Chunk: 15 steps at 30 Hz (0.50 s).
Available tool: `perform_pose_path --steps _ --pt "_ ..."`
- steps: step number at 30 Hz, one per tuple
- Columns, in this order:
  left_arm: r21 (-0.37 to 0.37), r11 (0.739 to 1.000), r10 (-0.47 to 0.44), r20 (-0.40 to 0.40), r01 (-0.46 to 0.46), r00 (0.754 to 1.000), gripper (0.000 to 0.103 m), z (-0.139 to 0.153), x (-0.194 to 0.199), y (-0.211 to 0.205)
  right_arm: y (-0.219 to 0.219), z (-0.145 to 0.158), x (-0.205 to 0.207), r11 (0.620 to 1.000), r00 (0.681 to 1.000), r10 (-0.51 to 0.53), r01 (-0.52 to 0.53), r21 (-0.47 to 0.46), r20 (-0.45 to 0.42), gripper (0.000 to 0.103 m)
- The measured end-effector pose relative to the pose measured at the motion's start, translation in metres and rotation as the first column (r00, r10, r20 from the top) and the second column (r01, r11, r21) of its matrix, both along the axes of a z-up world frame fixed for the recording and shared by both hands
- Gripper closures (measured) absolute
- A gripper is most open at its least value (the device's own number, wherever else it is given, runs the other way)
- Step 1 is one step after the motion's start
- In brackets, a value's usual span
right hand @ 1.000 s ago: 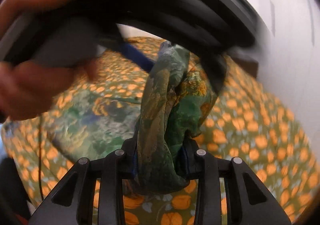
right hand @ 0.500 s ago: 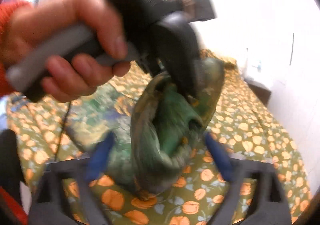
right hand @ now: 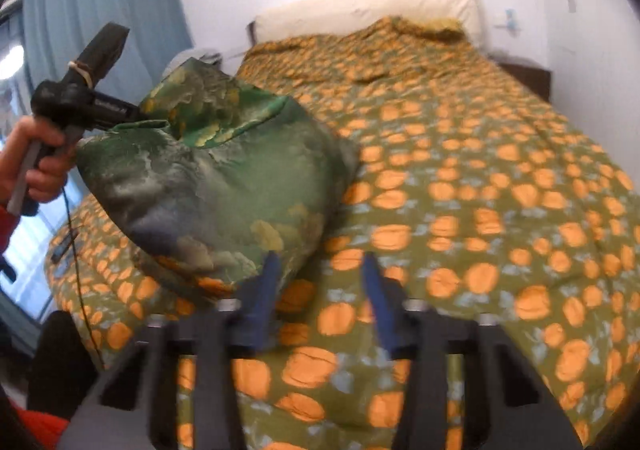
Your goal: Fold large clothes
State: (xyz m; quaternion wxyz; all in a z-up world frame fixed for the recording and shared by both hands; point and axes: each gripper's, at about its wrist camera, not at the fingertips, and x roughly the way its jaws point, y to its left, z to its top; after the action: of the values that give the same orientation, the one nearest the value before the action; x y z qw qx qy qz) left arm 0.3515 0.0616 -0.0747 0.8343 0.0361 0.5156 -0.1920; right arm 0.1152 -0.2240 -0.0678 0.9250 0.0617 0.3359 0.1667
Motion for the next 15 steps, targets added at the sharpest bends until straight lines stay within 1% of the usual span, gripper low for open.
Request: perform_pose_path --steps 1,4,5,7,9,10,11,13,15 --pt "0.0 1.0 -0.002 -0.002 0.002 1.0 0.077 -0.004 0.0 0.006 0.011 -0.002 0.008 1.0 1.0 0.03 -0.03 0.006 -0.007 0.074" --pt "-0.009 1.0 0.003 -0.003 -0.003 1.0 0.077 -0.018 0.002 0.026 0.049 0.0 0.027 0.991 0.991 0.137 -0.137 0.002 -0.005 0.075" --pt "-0.015 1.0 0.014 -0.005 -0.014 1.0 0.077 -0.024 0.003 0.034 0.066 -0.001 0.036 0.983 0.983 0.183 -0.183 0.002 -0.009 0.075" --pt "-0.013 0.999 0.035 -0.006 -0.035 0.999 0.077 -0.034 0.006 0.046 0.087 -0.012 0.049 0.974 0.973 0.227 -0.227 0.002 -0.033 0.075" --pt "0.009 0.998 0.068 -0.013 -0.068 0.998 0.077 -0.05 0.011 0.065 0.107 -0.033 0.068 0.968 0.963 0.25 -0.25 0.014 -0.103 0.075" --pt "0.01 0.996 0.09 -0.032 -0.09 0.995 0.077 -0.062 0.014 0.076 0.118 -0.046 0.078 0.966 0.954 0.259 -0.258 0.03 -0.149 0.076" --pt "0.0 0.994 0.106 -0.053 -0.106 0.993 0.077 -0.072 0.016 0.084 0.126 -0.057 0.084 0.963 0.945 0.269 -0.267 0.036 -0.185 0.08" --pt "-0.036 0.989 0.138 -0.1 -0.142 0.985 0.076 -0.097 0.019 0.104 0.143 -0.081 0.095 0.958 0.925 0.284 -0.285 0.032 -0.251 0.084" --pt "-0.065 0.984 0.155 -0.117 -0.164 0.981 0.075 -0.116 0.02 0.118 0.153 -0.098 0.102 0.959 0.921 0.274 -0.281 0.013 -0.278 0.088"
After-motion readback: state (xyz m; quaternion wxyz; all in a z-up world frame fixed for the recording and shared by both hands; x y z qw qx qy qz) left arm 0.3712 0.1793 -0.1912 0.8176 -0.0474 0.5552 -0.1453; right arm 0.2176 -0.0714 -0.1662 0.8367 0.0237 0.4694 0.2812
